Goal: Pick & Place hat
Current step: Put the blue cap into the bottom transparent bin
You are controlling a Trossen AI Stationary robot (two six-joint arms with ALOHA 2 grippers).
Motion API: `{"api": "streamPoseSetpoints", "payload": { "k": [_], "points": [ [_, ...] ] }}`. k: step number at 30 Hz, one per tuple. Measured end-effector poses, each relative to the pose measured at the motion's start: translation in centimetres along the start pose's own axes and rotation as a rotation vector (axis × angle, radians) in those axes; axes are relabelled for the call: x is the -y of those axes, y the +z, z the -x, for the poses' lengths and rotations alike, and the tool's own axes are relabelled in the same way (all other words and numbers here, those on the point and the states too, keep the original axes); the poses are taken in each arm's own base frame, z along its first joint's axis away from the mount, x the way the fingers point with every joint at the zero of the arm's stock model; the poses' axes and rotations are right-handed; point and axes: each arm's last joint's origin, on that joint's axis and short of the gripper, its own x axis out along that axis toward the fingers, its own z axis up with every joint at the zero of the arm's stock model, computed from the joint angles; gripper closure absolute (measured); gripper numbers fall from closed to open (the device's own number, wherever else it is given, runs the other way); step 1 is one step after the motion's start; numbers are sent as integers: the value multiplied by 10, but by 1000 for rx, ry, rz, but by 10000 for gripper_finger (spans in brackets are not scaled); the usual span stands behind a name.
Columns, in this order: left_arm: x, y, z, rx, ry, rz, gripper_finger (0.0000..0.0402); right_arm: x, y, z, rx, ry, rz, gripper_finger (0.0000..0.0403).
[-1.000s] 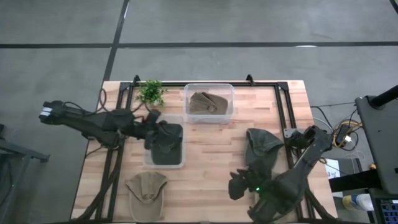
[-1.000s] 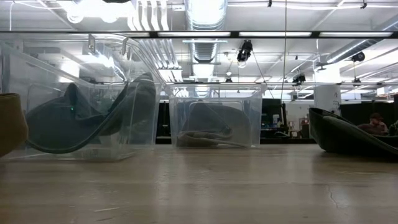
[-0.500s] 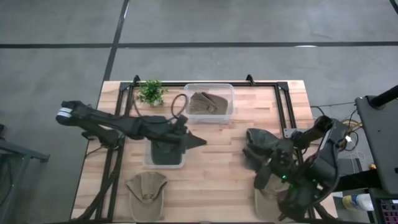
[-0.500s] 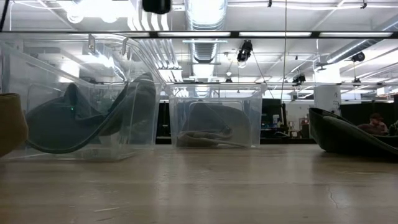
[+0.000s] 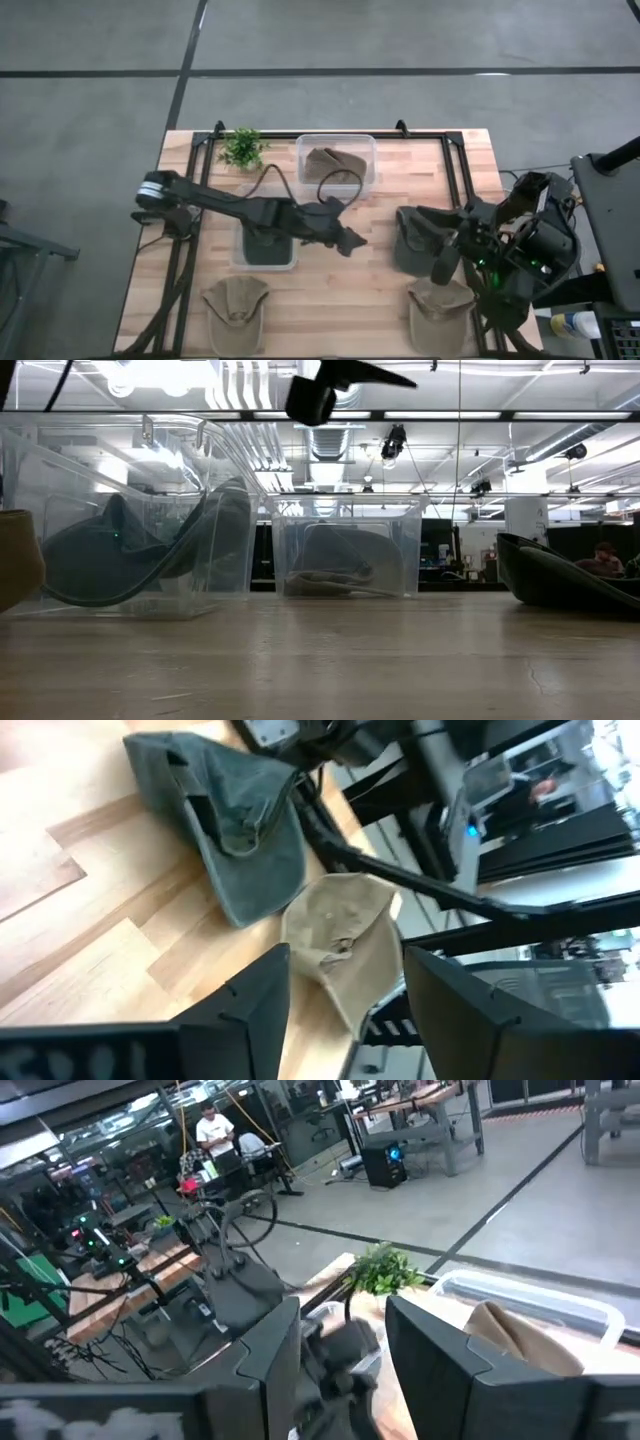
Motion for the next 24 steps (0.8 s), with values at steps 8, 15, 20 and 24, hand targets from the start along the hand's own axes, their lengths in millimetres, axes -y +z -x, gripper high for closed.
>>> {"api": "streamPoseSetpoints", "payload": {
  "k": [8, 15, 20, 24],
  "points": [
    [-3, -2, -9, -62, 121, -21, 207, 5, -3, 2, -254, 18, -8, 271],
    [16, 14, 35, -44, 90, -107, 207, 9, -41, 1, -564, -92, -119, 288],
    [34, 28, 79, -1, 19, -146, 207, 20, -80, 0, -771, -319, -269, 306],
    [46, 38, 117, 45, -40, -190, 207, 34, -113, -2, -841, -513, -292, 328]
  ]
}}
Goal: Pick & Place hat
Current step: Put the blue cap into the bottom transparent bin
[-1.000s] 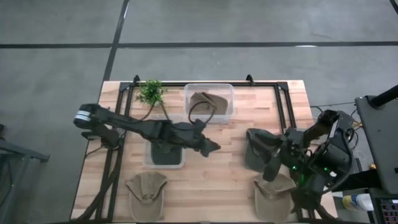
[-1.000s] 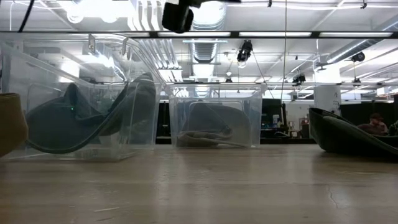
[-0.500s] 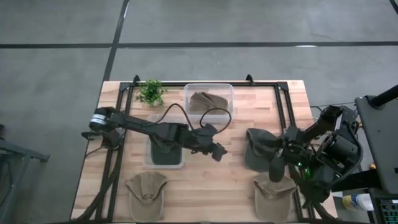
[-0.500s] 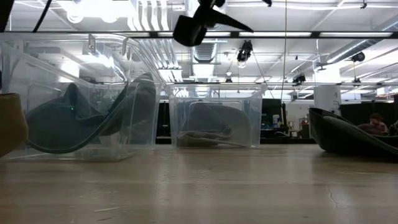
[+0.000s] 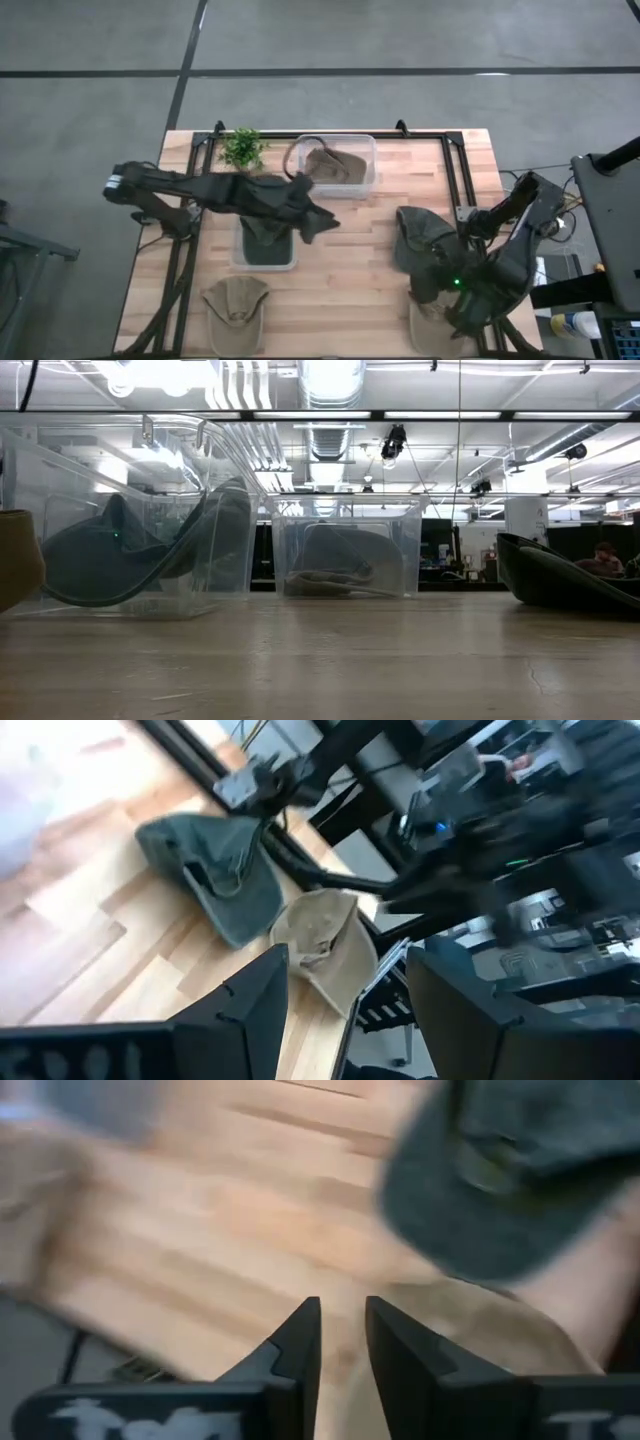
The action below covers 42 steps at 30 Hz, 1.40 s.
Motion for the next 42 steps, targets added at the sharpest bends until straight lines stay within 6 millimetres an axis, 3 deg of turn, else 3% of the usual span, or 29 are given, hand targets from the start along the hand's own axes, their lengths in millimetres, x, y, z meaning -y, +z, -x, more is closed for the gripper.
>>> {"api": "streamPoseSetpoints", "payload": {
  "k": [8, 15, 21, 25, 42],
  "points": [
    [7, 17, 61, 95, -28, -65, 207, 23, -16, -52, -38, -253, -86, 351],
    [4, 21, 85, 132, 15, -80, 207, 32, -15, -79, -23, -323, -105, 289],
    [3, 20, 86, 123, 24, -75, 207, 43, -19, -95, -84, -431, -127, 211],
    [3, 20, 86, 123, 23, -62, 207, 50, -21, -108, -81, -446, -125, 179],
    [2, 18, 77, 114, 40, -55, 207, 88, -23, -159, -25, -497, -113, 166]
  ]
}}
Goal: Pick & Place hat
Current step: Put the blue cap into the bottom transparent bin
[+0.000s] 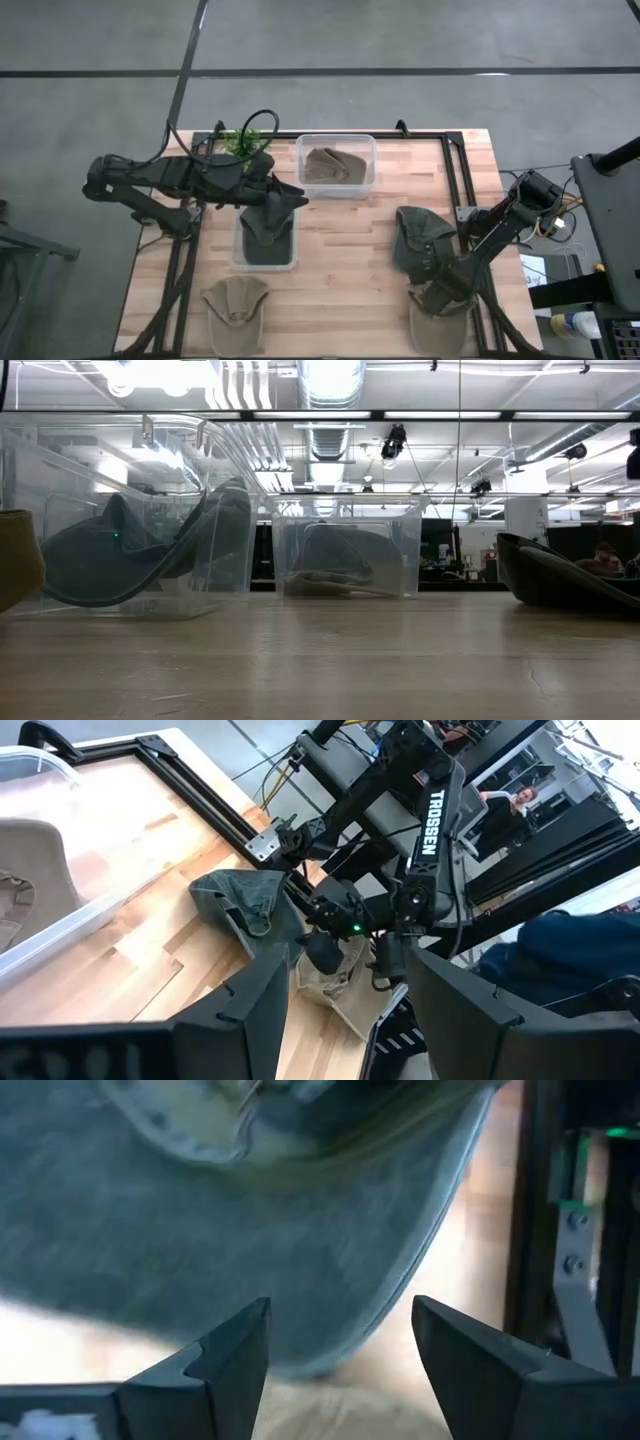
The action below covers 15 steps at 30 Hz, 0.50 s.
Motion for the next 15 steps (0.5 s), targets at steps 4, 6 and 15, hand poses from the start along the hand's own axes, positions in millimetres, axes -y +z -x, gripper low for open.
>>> {"api": "streamPoseSetpoints", "payload": {
  "k": [4, 6, 15],
  "points": [
    [0, 0, 0, 11, 5, 4, 207, 4, 2, -8, 17, -16, 4, 171],
    [0, 1, 0, 16, 10, 4, 207, 5, 3, -13, 26, -15, 4, 172],
    [0, 1, 0, 19, 14, 19, 207, 1, 8, -29, 41, 77, -29, 172]
  ]
}}
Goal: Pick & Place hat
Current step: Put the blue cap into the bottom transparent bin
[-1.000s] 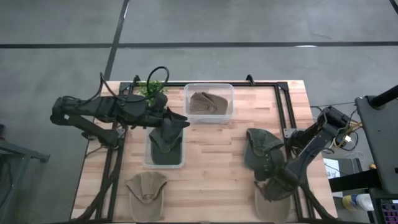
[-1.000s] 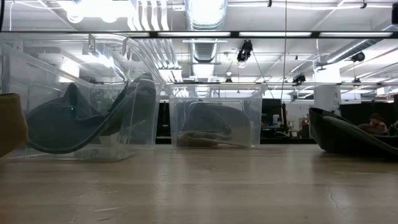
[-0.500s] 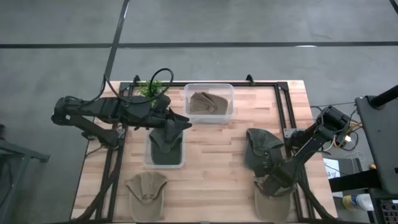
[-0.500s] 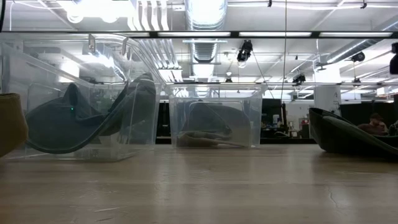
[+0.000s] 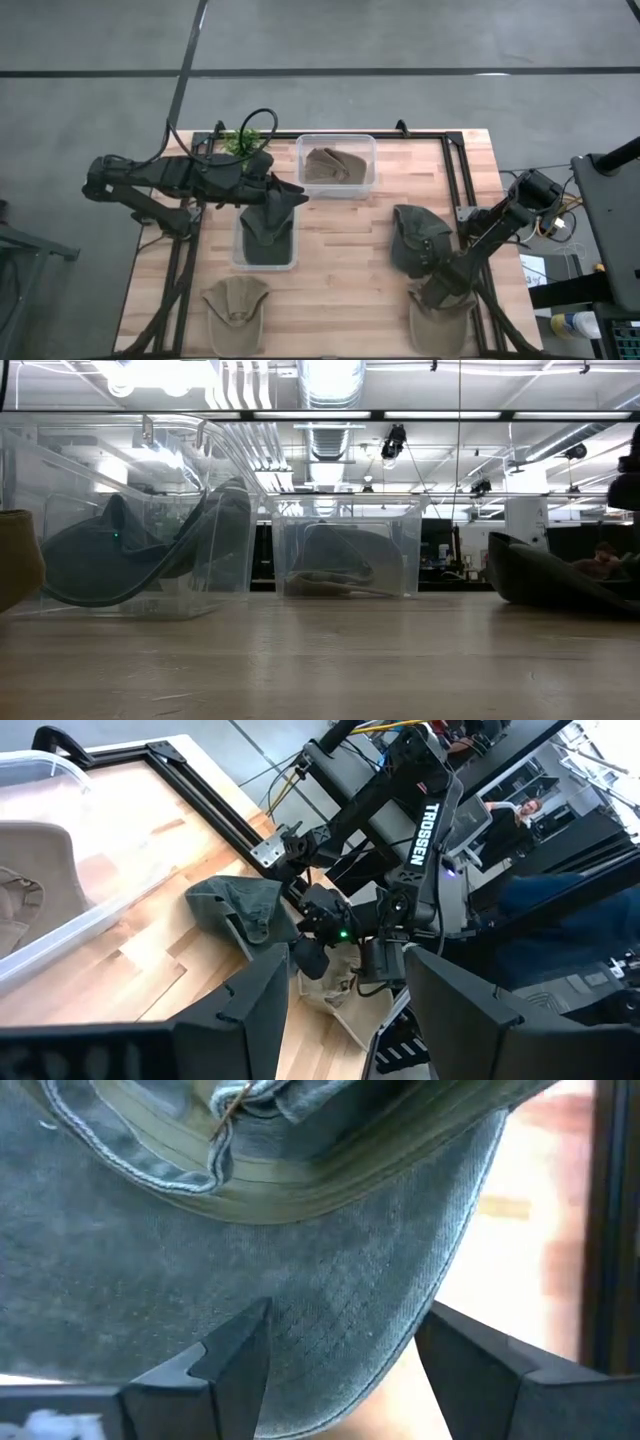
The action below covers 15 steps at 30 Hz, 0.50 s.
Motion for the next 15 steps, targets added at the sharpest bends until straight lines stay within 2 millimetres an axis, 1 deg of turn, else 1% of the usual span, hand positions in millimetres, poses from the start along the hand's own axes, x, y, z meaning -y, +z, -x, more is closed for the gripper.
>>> {"api": "streamPoseSetpoints", "payload": {
  "k": [4, 7, 10, 15],
  "points": [
    [0, 0, 0, 0, 0, 1, 207, -2, 5, 1, 37, 42, -12, 183],
    [0, 0, 0, 0, 0, 1, 207, -4, 8, 2, 65, 77, -21, 213],
    [0, 0, 0, -1, 1, 0, 207, -6, 12, 3, 94, 104, -26, 263],
    [0, 0, 0, -2, 2, -2, 207, -9, 15, 3, 127, 136, -31, 371]
  ]
}}
